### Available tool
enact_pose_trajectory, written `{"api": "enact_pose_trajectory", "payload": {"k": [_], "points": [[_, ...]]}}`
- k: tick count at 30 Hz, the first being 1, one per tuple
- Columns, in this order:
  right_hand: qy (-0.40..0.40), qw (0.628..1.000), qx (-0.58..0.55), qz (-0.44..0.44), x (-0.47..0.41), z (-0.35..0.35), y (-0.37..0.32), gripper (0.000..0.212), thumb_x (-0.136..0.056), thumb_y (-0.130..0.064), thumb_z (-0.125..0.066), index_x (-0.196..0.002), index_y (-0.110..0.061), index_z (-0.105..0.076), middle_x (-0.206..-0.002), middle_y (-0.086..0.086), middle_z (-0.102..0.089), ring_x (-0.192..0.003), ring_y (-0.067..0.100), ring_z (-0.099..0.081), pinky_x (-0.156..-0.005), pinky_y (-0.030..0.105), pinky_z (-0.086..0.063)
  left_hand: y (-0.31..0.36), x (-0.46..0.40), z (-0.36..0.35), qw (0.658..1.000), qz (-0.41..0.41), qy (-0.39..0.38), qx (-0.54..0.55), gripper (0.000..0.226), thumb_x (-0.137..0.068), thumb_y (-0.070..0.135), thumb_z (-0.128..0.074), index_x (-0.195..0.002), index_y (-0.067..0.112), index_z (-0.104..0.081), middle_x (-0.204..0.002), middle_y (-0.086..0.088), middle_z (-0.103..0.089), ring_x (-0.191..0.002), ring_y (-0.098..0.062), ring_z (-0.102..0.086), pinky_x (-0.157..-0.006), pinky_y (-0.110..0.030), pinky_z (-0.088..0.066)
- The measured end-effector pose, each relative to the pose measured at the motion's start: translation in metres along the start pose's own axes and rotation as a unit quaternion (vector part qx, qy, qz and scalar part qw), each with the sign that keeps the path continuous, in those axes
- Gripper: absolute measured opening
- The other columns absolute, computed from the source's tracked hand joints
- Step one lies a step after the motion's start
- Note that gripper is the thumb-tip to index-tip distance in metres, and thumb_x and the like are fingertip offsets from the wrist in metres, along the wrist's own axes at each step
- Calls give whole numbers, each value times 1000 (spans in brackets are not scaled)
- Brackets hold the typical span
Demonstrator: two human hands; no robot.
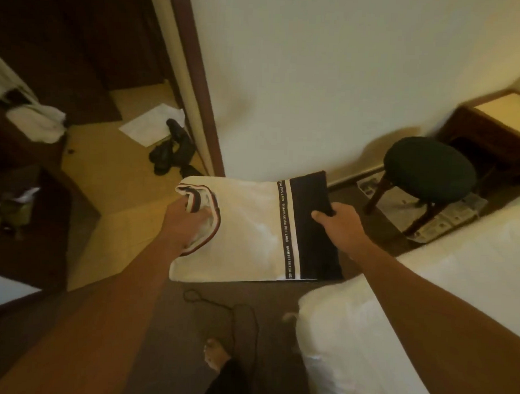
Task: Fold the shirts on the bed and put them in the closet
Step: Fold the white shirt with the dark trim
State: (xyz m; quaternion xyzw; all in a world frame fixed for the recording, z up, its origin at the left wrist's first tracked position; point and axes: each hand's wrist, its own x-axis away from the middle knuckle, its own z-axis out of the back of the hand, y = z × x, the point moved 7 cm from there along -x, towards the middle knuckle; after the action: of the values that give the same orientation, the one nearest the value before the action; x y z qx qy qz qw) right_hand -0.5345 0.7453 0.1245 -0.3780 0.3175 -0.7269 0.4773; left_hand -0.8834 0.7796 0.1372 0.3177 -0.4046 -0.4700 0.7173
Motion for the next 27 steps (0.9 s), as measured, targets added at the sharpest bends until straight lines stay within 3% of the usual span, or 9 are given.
{"api": "enact_pose_trajectory", "payload": {"k": [5,8,11,16,24,27], "points": [[-36,999,-27,8,-64,-89,-66,13,-97,-26,-65,-105,-16,-64,-90,-3,-67,-75,7,-62,-60,21,-45,-15,-58,81,998,3,57,-17,43,-99,26,-65,-136,6,-56,-117,-4,-59,-107,-23,-58,-92,-35,-45],[-54,998,-40,20,-96,-145,-112,12,-98,-25,-64,-104,-15,-64,-90,-1,-68,-75,8,-63,-59,21,-44,-19,-96,130,997,9,75,2,38,-99,18,-66,-133,3,-58,-118,-11,-63,-113,-33,-62,-93,-38,-48],[-67,997,-4,46,-121,-194,-158,13,-98,-31,-63,-99,-18,-63,-89,-5,-67,-80,10,-64,-60,21,-41,-20,-128,180,993,20,114,-4,39,-99,19,-66,-132,0,-58,-111,-8,-59,-109,-30,-60,-98,-41,-47],[-99,993,-15,70,-147,-257,-215,13,-98,-31,-63,-103,-19,-62,-91,-8,-65,-80,4,-61,-61,18,-40,-35,-174,242,988,52,147,19,38,-95,20,-70,-127,1,-62,-113,-15,-66,-107,-33,-65,-88,-41,-52],[-184,978,-1,97,-214,-357,-303,17,-99,-28,-63,-110,-15,-63,-91,-6,-65,-81,7,-62,-60,18,-41,-52,-244,318,977,80,193,49,33,-96,17,-69,-127,4,-65,-106,-4,-66,-92,-19,-60,-68,-19,-46],[-205,973,4,110,-244,-388,-330,24,-98,-27,-64,-116,-11,-66,-96,-2,-67,-80,5,-61,-61,18,-41,-55,-279,339,974,91,202,51,30,-96,16,-69,-125,5,-66,-106,-4,-66,-92,-20,-60,-66,-21,-44]]}}
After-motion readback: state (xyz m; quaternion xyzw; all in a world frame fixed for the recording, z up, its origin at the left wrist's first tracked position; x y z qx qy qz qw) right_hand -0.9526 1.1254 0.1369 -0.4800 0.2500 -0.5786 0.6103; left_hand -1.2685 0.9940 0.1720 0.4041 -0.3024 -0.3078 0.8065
